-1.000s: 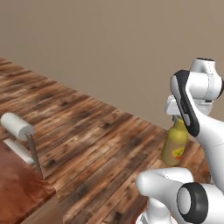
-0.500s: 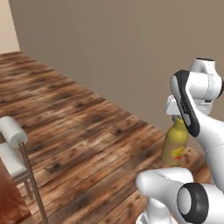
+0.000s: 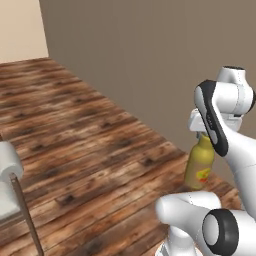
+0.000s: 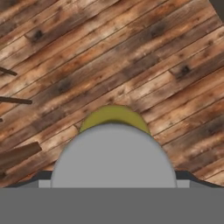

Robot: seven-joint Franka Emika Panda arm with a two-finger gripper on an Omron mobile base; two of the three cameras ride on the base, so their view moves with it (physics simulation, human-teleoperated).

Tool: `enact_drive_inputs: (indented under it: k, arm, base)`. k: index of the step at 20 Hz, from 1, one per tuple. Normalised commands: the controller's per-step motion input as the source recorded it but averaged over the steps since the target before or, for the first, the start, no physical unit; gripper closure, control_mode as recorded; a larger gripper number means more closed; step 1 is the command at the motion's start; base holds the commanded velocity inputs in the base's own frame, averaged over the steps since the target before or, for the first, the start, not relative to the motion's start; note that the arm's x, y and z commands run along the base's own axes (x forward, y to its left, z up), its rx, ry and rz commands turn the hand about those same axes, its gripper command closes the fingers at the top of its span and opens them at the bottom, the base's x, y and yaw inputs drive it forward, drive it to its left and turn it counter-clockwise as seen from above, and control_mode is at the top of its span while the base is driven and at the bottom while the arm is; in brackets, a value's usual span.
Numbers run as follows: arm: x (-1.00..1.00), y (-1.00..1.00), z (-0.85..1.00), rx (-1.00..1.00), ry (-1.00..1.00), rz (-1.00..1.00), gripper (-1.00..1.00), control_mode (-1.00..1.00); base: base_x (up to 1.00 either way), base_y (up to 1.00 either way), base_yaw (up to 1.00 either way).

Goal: There is a wine glass and glass cup on the dining counter. Place the wine bottle next to the wine glass and the juice bottle next to the glass cup.

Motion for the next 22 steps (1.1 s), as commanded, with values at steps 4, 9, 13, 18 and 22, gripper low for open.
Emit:
enact_drive_inputs:
  k: [4,9,13,18,22]
  arm:
    - [0.0,0.0,0.0,0.0,0.0,0.0,1.0,1.0]
    - [0.0,0.0,0.0,0.0,0.0,0.0,1.0,1.0]
    - [0.0,0.0,0.0,0.0,0.0,0.0,1.0,1.0]
    - [0.0,0.0,0.0,0.0,0.0,0.0,1.0,1.0]
    - [0.0,0.0,0.0,0.0,0.0,0.0,1.0,1.0]
  base:
    - [0.8,-0.28,0.26]
    - [0.83,-0.24,0.27]
    - [0.82,-0.24,0.27]
    - [0.82,-0.24,0.27]
    - [0.82,-0.23,0.28]
